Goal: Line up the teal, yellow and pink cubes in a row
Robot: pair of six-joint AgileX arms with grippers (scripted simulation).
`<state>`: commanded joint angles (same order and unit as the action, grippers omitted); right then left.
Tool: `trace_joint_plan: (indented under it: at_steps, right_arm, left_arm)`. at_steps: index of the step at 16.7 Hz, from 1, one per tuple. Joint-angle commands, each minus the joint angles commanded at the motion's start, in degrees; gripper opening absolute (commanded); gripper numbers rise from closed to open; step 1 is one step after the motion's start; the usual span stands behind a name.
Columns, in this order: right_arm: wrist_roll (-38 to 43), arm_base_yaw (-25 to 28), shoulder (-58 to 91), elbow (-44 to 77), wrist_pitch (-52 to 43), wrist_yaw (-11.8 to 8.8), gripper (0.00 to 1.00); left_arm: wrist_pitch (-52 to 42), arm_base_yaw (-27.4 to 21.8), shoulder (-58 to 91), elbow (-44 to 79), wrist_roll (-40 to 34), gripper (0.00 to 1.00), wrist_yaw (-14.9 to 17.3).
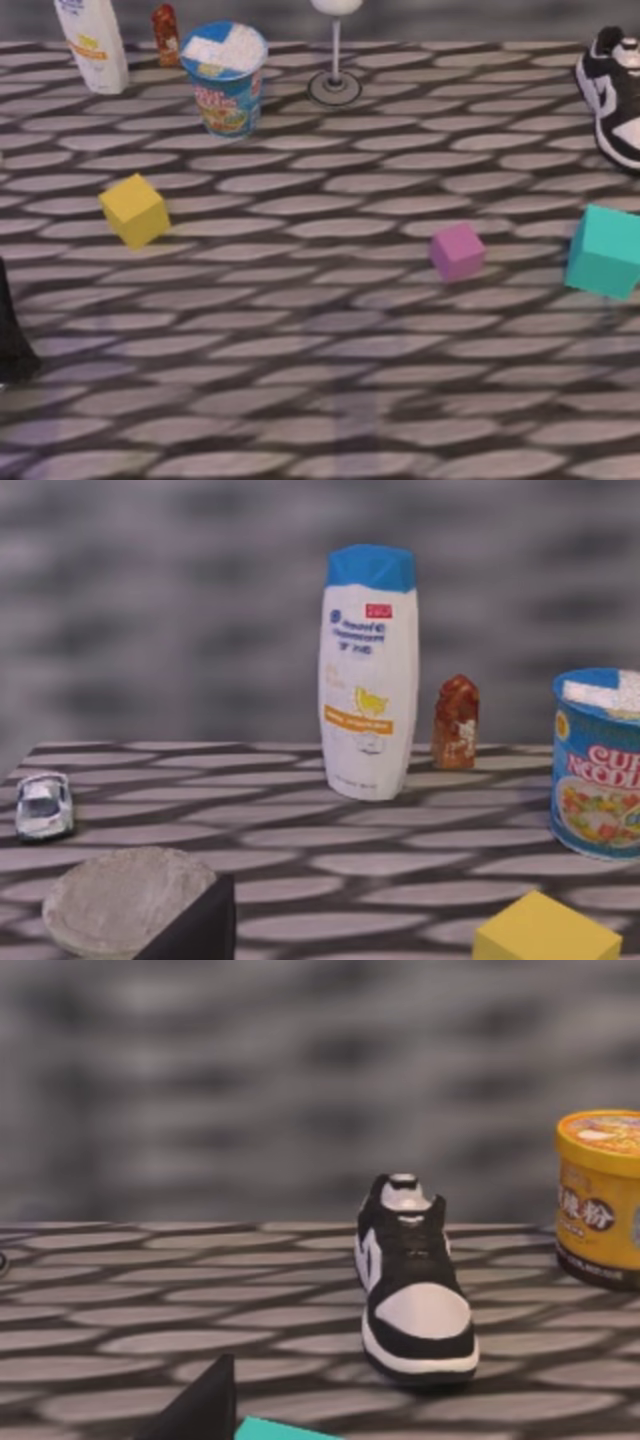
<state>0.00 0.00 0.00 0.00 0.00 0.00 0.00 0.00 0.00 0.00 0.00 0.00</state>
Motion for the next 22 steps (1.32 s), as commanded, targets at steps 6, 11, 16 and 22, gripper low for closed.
trace_joint_plan:
  at_steps: [6, 11, 16, 22]
  right_arm:
    - [0.33, 1.44, 5.80, 5.85, -3.94, 0.04, 1.00]
    - [1.14, 5.97, 26.40, 25.30, -16.09, 0.00, 1.00]
    - [2.26, 11.93, 59.07, 51.08, -33.14, -0.09, 1.00]
    - [3.62, 18.88, 97.48, 80.54, -53.60, -0.24, 1.00]
  left_arm:
    - [0.00, 0.00, 0.00, 0.00, 0.00, 1.00, 0.00]
    - [0.00, 0.00, 0.00, 0.00, 0.00, 1.00, 0.00]
    - [0.00, 0.00, 0.00, 0.00, 0.00, 1.00, 0.00]
    - [0.00, 0.00, 0.00, 0.00, 0.00, 1.00, 0.00]
